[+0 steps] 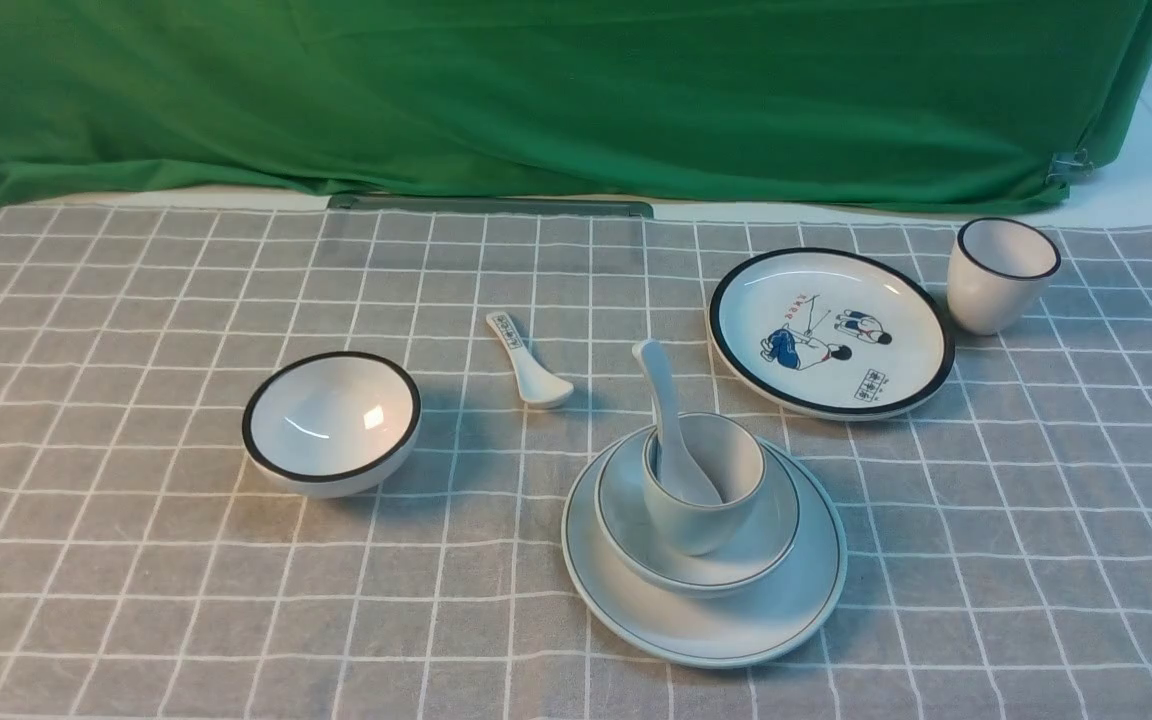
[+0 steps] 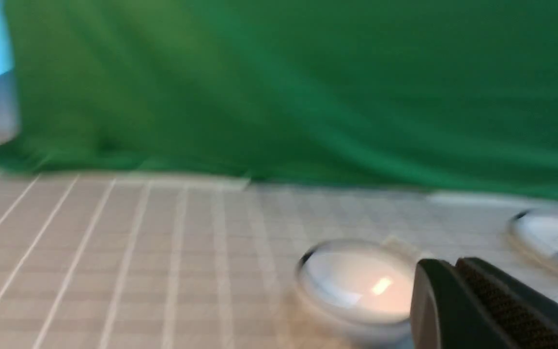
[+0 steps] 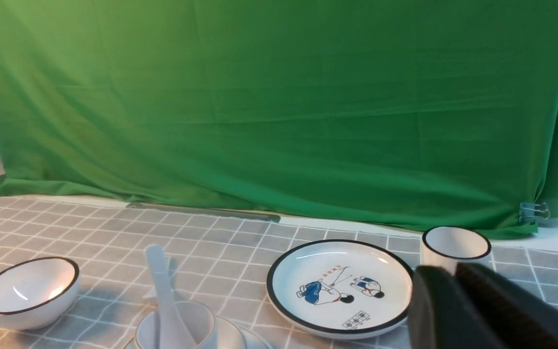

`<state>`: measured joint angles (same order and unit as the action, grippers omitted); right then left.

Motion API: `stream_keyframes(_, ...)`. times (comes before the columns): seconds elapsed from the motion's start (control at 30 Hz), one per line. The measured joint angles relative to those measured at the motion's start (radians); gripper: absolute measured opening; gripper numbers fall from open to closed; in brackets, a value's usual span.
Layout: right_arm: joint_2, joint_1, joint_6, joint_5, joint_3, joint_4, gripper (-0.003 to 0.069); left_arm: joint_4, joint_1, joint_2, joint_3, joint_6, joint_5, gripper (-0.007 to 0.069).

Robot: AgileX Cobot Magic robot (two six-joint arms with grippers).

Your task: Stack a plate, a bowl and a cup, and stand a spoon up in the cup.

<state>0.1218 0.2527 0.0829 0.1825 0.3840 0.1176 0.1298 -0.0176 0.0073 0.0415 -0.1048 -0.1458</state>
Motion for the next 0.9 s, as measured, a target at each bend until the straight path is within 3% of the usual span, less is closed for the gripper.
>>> stream_keyframes(0.17, 0.000, 0.000, 0.000, 0.000, 0.000, 0.000, 0.0106, -0.021, 0.058, -0.006, -0.048, 0.000, -0.060, 0.0013)
stream_keyframes(0.9, 0.000, 0.000, 0.000, 0.000, 0.000, 0.000, 0.0171, -0.065, 0.058, -0.006, -0.048, -0.012, -0.077, 0.0017)
